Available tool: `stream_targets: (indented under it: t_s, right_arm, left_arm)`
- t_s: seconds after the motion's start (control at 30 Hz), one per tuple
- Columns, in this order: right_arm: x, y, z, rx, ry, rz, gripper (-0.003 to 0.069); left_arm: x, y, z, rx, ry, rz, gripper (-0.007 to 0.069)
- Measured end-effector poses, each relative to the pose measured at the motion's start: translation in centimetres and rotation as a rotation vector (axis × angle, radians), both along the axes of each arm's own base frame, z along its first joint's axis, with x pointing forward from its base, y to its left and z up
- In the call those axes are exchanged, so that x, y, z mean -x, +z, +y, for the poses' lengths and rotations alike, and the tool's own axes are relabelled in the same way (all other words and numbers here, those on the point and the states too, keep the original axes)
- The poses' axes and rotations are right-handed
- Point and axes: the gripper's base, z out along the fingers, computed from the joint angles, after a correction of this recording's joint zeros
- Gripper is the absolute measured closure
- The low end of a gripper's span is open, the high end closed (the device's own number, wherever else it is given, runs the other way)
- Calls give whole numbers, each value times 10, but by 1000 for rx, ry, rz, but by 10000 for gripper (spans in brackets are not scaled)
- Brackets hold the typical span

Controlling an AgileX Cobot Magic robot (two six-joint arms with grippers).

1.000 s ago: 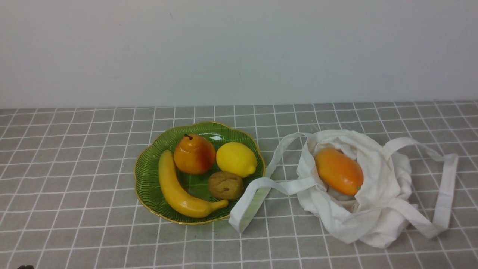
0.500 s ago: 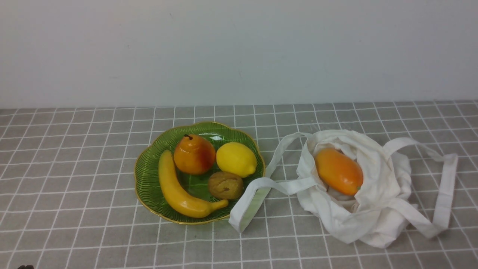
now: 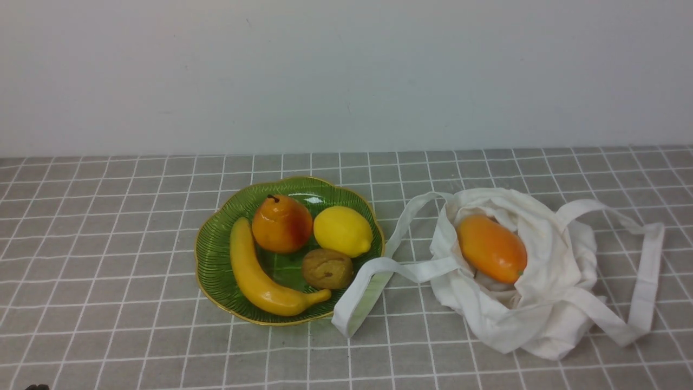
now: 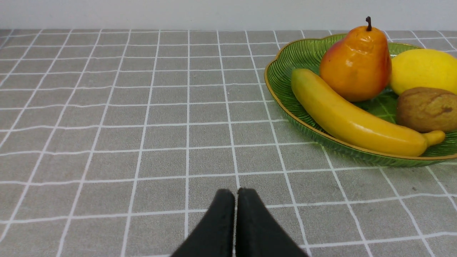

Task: Take the fruit out of the bag on the grey coffee tablecloth and place them on the plate.
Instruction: 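Reach into the bag and grasp a fruit with the right gripper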

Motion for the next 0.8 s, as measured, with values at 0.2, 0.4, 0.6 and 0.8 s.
stream_targets:
  t_s: [0.2, 0.4, 0.6, 0.8]
  right_arm:
    - [16, 65, 0, 279, -60, -193, 669]
    - [14, 140, 16, 649, 86, -128, 669]
    - [-55, 146, 31, 828, 456, 323, 669]
    - [-142, 119, 33, 962, 750, 636, 669]
  left_arm:
    - [0, 0, 0, 0, 0, 0, 632]
    - [0, 0, 0, 0, 0, 0, 632]
    - [0, 0, 0, 0, 0, 0, 632]
    - [0, 0, 0, 0, 0, 0, 632]
